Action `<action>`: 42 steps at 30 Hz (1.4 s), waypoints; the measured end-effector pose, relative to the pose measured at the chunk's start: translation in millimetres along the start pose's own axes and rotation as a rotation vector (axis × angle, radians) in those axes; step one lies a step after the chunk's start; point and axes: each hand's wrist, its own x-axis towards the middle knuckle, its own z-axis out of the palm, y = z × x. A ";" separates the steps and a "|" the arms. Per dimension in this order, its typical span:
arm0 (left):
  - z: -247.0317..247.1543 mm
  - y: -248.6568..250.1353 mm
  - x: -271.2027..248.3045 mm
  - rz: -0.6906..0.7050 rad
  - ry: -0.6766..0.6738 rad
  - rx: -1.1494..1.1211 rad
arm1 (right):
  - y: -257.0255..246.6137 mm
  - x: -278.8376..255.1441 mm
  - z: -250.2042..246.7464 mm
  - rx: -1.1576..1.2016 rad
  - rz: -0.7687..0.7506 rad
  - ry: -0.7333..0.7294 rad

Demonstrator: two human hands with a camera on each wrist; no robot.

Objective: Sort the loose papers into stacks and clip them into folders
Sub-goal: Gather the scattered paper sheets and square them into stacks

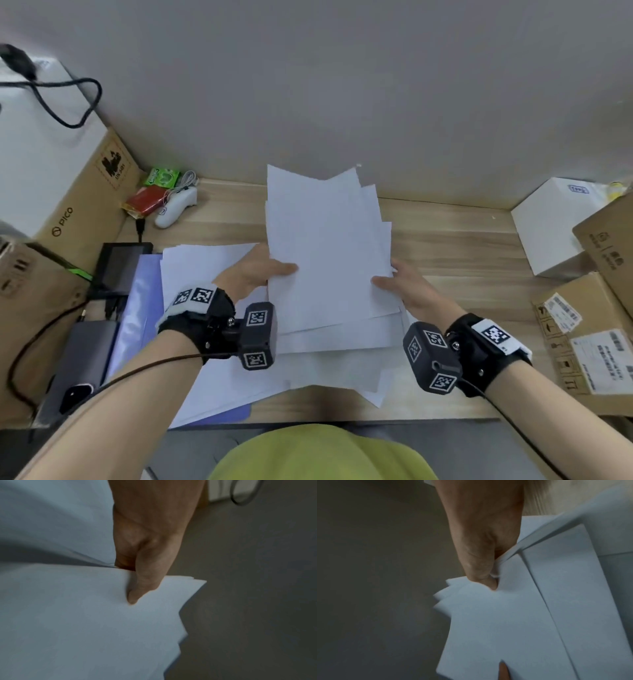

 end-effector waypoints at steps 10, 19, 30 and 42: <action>1.7 28.6 -3.5 0.243 0.019 -0.256 | -35.2 -15.9 -5.4 0.191 -0.186 0.113; 14.3 35.6 -1.7 0.310 0.152 -0.207 | -44.1 -9.3 15.7 0.100 -0.253 0.272; 10.9 35.9 -3.1 0.325 0.149 -0.194 | -32.8 -4.5 7.8 0.106 -0.288 0.363; 11.6 3.2 9.2 0.210 0.164 -0.110 | -8.9 10.8 3.9 0.086 -0.107 0.285</action>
